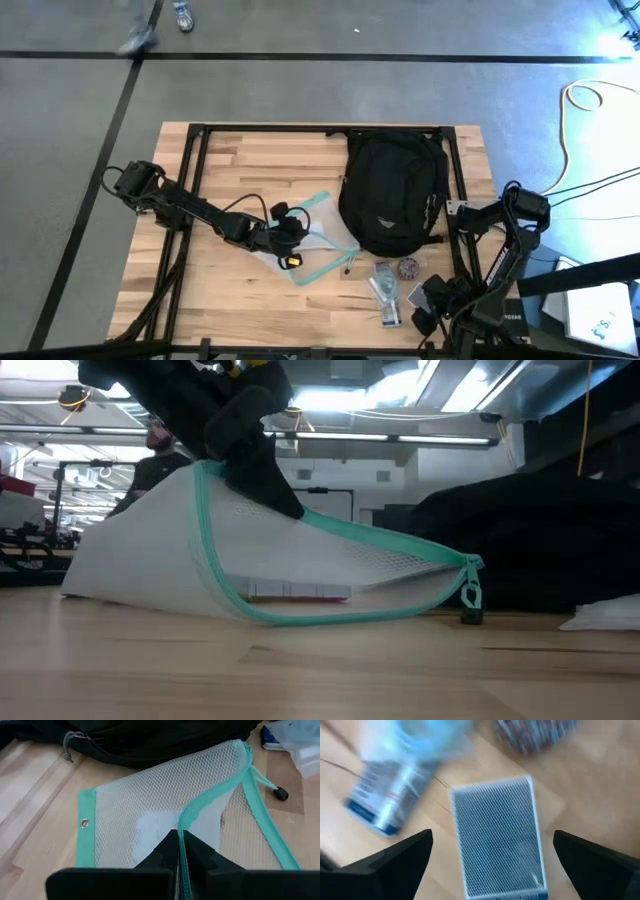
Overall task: Unpack backpack
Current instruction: Remove the white charger adapter from the transparent zipper bag
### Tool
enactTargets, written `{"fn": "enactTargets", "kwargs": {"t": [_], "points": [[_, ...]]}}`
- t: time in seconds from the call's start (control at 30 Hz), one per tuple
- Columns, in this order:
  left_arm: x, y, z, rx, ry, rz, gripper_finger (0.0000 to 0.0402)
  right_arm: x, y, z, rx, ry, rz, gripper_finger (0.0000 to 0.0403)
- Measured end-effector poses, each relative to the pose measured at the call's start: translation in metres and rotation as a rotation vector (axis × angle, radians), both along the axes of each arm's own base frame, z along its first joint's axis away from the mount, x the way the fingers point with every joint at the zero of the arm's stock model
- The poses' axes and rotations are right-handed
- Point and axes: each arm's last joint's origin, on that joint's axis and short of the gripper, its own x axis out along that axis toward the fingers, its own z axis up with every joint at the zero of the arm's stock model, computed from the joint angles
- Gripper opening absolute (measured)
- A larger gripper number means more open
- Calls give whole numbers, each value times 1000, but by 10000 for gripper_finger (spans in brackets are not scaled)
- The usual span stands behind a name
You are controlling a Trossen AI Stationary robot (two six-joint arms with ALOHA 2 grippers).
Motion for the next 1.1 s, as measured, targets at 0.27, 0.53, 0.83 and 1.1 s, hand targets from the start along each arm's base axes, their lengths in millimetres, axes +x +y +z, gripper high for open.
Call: {"fn": "enactTargets", "kwargs": {"t": [0.27,0.53,0.83,1.1], "points": [[1,-1,1,-39,-17,-1,0,67,-27,36,-196,-345,230,371],[1,-5,1,-41,-24,-24,0,170,-48,27,-304,-519,589,344],[2,-14,4,-108,-58,-94,0,232,-80,-34,-232,-495,741,315],[4,-17,8,-131,-102,-120,0,250,-84,-55,-344,-555,821,314]]}}
